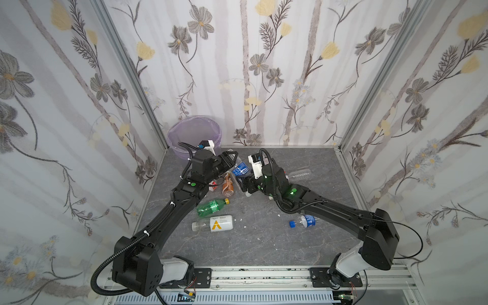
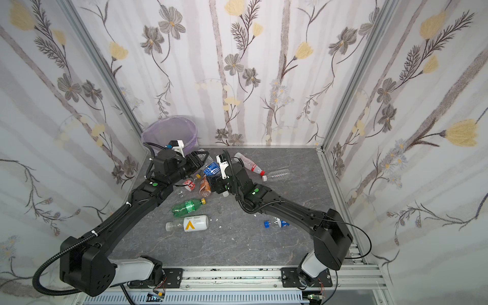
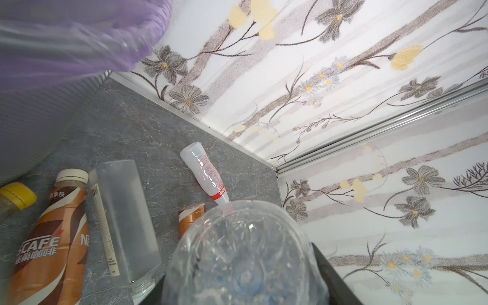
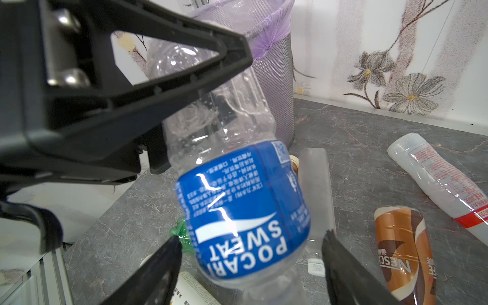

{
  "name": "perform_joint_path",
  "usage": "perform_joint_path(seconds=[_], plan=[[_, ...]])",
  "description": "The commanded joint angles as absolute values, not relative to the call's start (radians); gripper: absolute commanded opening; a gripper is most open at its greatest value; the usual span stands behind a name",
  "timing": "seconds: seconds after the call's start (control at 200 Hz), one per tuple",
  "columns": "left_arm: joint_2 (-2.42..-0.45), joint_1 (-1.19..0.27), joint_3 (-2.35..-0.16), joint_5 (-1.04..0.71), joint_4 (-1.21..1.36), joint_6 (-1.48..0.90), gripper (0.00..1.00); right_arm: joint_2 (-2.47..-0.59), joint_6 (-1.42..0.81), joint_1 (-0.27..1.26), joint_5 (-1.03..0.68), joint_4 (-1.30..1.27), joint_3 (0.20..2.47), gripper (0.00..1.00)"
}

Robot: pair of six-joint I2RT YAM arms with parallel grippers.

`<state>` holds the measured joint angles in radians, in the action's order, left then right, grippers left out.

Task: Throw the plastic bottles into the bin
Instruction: 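Lift the Pocari bottle to the left gripper while the left gripper grasps its bottom, then carry the Pocari bottle over the bin with the left gripper and release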

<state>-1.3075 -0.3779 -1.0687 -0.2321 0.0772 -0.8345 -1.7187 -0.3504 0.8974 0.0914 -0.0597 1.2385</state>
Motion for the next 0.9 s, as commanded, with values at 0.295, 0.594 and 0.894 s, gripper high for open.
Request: perform_joint_path(seconds=[0.295,0.594,0.894], plan=[[-1.264,-0.346,-1.225,-0.033,0.091,-0.544,0.53,-1.601,-0.323,0.898,0.089,-0.11,1.194,1.0],[-1.262,-0.337,-1.562,0.254,0.18,-0.138,0.56,-1.489,-0.295,0.899,0.106,-0.107,1.198,1.0],[-1.427,-0.21,-1.669,0.301,0.295,-0.02,0.58,-1.486,-0.294,0.9,0.092,-0.117,1.222,1.0]])
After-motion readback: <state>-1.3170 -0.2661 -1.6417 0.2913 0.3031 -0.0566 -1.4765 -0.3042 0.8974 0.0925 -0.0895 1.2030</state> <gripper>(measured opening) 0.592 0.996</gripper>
